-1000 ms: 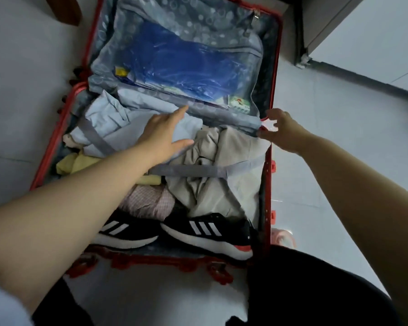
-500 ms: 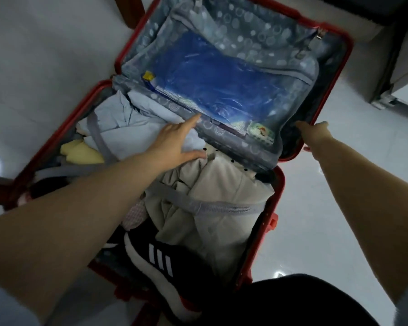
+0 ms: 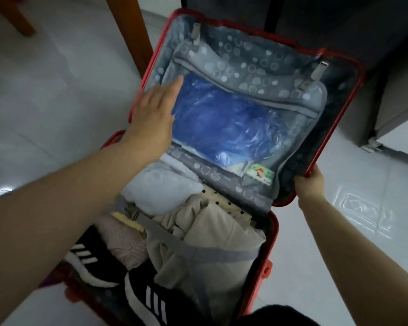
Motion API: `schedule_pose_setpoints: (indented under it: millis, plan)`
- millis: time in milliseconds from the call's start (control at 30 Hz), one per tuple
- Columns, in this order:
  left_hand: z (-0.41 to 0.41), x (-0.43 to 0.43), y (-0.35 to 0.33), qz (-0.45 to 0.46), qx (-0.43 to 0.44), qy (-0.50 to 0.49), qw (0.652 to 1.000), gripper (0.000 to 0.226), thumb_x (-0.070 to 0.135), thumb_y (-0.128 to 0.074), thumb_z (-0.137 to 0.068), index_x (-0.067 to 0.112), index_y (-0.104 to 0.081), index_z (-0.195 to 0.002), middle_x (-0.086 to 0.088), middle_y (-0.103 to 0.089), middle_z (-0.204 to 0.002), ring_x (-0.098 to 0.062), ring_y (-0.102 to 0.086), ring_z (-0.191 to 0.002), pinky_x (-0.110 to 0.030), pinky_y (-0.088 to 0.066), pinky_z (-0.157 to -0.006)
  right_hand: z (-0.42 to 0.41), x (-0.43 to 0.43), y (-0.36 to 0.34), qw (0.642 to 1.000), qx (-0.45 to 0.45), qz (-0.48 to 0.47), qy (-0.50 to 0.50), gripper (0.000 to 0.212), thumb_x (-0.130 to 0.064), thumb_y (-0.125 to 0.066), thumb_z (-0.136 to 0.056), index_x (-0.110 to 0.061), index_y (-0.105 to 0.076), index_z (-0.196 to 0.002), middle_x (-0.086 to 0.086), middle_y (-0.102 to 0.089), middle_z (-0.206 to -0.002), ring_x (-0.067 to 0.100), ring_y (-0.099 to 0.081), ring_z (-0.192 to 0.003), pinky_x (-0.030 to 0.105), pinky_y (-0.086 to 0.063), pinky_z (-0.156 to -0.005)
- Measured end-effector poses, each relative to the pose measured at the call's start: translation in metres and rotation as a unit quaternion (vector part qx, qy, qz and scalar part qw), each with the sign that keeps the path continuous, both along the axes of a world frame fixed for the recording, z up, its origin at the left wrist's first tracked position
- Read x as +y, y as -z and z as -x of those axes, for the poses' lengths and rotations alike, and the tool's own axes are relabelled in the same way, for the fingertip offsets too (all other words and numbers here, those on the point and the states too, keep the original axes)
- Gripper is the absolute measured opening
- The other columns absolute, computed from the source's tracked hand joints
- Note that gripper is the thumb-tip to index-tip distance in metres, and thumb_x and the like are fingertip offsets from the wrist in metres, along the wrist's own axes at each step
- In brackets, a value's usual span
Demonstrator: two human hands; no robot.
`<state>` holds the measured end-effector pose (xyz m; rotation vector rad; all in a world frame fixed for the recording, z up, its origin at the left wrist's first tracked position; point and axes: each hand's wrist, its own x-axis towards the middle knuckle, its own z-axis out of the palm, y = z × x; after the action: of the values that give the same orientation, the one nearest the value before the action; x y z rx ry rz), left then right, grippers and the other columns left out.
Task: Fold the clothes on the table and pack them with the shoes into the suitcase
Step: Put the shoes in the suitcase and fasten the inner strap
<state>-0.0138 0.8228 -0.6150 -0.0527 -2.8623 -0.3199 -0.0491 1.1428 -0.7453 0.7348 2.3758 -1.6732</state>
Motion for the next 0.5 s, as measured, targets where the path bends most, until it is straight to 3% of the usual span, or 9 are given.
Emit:
schedule_pose_setpoints:
  millis: [67,167,233,300,400,500]
  plan:
    - [0.028,0.001,-0.042,0.026,0.078,0.033,0.996,0.071,0.009,-0.053,-0.088,0.012,-0.013,-0.148,-0.015,-0.027,-0.15,-0.036,-0.021,-0.139,-0.048,-0.007,-0.115,-0.012,-0.003,-0.006,0.999,0.036,-0.007,0.024,0.047,-0.001,-0.046,-0.088,-0.022,-0.048,-0.13,0.005,-0.061,-0.12,0.026,-0.057,-0.111,0.046,-0.049,-0.095]
    - [0.055,0.002,-0.098,0.098,0.158,0.054,0.981,0.088,0.03,-0.062,-0.085,0.016,-0.002,-0.149,-0.011,-0.007,-0.156,-0.033,-0.003,-0.144,-0.045,0.004,-0.114,-0.033,-0.008,-0.017,0.993,0.104,-0.032,0.047,0.052,-0.003,-0.052,-0.086,-0.028,-0.042,-0.131,0.004,-0.058,-0.125,0.025,-0.054,-0.115,0.049,-0.045,-0.099]
    - [0.067,0.003,-0.127,0.129,0.178,0.046,0.975,0.104,0.045,-0.066,-0.078,0.017,0.004,-0.149,-0.01,0.003,-0.157,-0.033,0.005,-0.144,-0.047,0.006,-0.114,-0.053,-0.015,-0.028,0.99,0.121,-0.038,0.063,0.056,-0.002,-0.053,-0.087,-0.025,-0.036,-0.134,0.004,-0.054,-0.126,0.024,-0.051,-0.114,0.047,-0.043,-0.098]
    - [0.074,0.002,-0.146,0.13,0.144,0.047,0.98,0.114,0.057,-0.067,-0.069,0.022,0.007,-0.148,-0.007,0.007,-0.157,-0.031,0.008,-0.144,-0.05,0.006,-0.114,-0.076,-0.023,-0.037,0.989,0.109,-0.059,0.079,0.056,0.002,-0.05,-0.087,-0.019,-0.031,-0.135,0.007,-0.051,-0.121,0.03,-0.05,-0.112,0.051,-0.043,-0.095]
    - [0.069,-0.005,-0.152,0.131,0.009,0.108,0.985,0.11,0.07,-0.063,-0.063,0.026,-0.009,-0.148,-0.001,-0.013,-0.157,-0.023,-0.01,-0.144,-0.048,-0.001,-0.116,-0.102,-0.029,-0.049,0.989,0.081,-0.095,0.082,0.054,-0.005,-0.053,-0.089,-0.012,-0.03,-0.136,0.016,-0.05,-0.128,0.04,-0.049,-0.116,0.053,-0.042,-0.095]
    - [0.04,-0.014,-0.143,0.104,0.021,0.137,0.985,0.1,0.073,-0.059,-0.064,0.026,-0.024,-0.145,0.0,-0.027,-0.151,-0.024,-0.023,-0.139,-0.043,-0.011,-0.114,-0.129,-0.028,-0.075,0.99,0.094,-0.104,-0.006,0.058,-0.004,-0.059,-0.087,-0.019,-0.032,-0.136,0.009,-0.047,-0.133,0.029,-0.049,-0.117,0.049,-0.044,-0.098]
